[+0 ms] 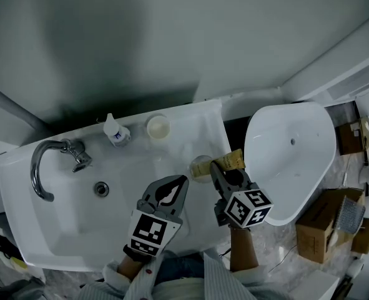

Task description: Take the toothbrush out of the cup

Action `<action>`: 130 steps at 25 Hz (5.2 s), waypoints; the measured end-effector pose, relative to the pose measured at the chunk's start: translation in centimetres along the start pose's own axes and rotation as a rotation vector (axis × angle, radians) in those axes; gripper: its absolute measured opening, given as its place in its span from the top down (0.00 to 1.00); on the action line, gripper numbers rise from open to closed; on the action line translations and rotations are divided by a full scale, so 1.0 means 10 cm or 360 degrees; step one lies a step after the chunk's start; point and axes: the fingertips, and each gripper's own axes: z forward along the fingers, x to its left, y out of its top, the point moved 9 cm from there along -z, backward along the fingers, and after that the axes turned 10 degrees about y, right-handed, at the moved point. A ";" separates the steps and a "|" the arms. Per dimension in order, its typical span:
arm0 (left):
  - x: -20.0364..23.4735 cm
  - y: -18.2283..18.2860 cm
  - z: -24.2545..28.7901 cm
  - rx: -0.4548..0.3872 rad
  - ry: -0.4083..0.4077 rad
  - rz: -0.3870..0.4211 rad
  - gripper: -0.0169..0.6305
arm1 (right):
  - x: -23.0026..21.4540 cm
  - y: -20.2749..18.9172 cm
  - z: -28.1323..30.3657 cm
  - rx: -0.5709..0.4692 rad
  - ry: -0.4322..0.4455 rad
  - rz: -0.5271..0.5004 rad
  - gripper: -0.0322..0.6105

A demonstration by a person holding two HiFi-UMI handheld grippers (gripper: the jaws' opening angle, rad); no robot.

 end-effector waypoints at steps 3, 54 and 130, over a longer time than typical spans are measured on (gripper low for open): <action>0.03 -0.02 0.02 0.0009 0.0010 -0.0012 0.95 | -0.02 0.00 0.03 0.0010 0.0001 0.0000 0.76; -0.20 0.11 -0.23 -0.0083 0.0192 0.0004 0.95 | 0.21 0.25 -0.17 -0.0068 0.0179 -0.0247 0.87; -1.83 0.10 -1.68 -0.0381 0.0435 0.0181 0.95 | 1.25 -0.06 -2.16 -0.0232 0.0752 -0.0528 0.87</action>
